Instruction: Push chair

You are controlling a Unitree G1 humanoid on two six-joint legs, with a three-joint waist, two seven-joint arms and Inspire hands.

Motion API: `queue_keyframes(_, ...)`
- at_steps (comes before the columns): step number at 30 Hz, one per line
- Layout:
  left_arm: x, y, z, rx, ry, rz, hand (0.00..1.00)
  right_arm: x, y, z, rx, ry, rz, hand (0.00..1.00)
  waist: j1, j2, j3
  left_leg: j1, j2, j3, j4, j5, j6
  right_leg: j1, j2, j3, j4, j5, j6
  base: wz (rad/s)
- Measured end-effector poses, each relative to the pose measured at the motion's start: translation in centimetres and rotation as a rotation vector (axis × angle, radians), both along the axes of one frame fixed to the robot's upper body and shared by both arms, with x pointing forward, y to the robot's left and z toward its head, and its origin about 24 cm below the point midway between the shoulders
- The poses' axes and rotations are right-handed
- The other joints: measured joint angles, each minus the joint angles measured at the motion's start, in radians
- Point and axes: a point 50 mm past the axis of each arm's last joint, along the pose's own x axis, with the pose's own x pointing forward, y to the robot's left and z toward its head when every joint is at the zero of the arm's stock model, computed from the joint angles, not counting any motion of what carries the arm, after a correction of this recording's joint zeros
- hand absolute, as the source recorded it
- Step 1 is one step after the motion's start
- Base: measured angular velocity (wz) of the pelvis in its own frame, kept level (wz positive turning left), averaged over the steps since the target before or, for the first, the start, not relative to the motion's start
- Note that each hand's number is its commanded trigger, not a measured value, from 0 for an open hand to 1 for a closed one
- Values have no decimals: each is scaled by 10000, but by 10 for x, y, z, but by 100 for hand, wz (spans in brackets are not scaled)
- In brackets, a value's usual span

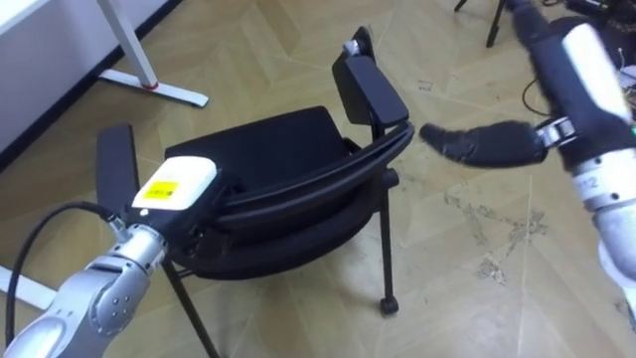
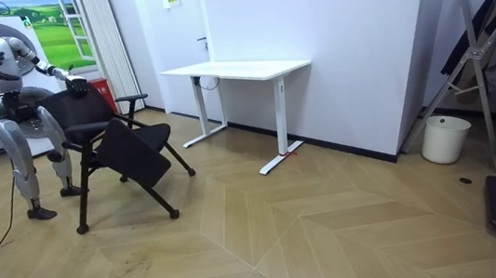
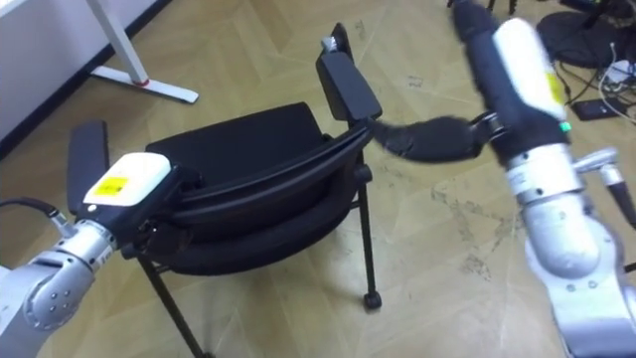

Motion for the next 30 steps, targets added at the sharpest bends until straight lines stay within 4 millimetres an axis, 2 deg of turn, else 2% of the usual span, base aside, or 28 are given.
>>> queue_keyframes(4,2,-3,1,19,-4,-140,100,0,10,-9,-984,602,579,0,117,-10,-1,-12,22,-24,2,-4,-7,9,-1,-269,-2,4,-6,1)
queue_keyframes(10,3,-5,3,26,21,-400,100,0,15,-14,-2540,1224,1047,0,365,-16,-1,8,26,-220,-29,-4,-8,68,20,-293,4,4,-7,0)
queue_keyframes(12,3,-5,3,53,11,-492,100,2,22,-15,-3186,1448,1550,0,452,-59,26,68,35,-256,-29,-3,-8,114,33,-298,-18,4,-6,-2)
queue_keyframes(15,5,-7,6,141,-122,-689,100,2,28,-17,-3611,1746,2004,0,590,-143,67,49,36,-294,-28,-3,-8,152,42,-309,-166,9,-14,1)
queue_keyframes(18,5,-9,6,124,-160,-838,100,1,29,-20,-3884,2080,2201,0,632,-145,68,17,36,-403,-27,-3,-8,194,39,-495,-164,10,-16,9)
queue_keyframes(25,5,-13,7,172,-211,-1169,100,0,28,-22,-4501,2338,2346,0,770,-193,61,33,47,-534,-23,-3,-8,214,54,-589,-156,9,-16,5)
queue_keyframes(29,5,-16,10,297,-303,-1496,100,-2,32,-27,-4771,2501,2719,0,928,-352,74,59,57,-624,-27,-3,-8,314,71,-671,-156,10,-16,5)
queue_keyframes(30,6,-17,10,311,-301,-1568,100,-3,34,-29,-4797,2559,2817,0,926,-375,74,79,54,-758,-27,-3,-8,333,71,-767,-156,10,-16,16)
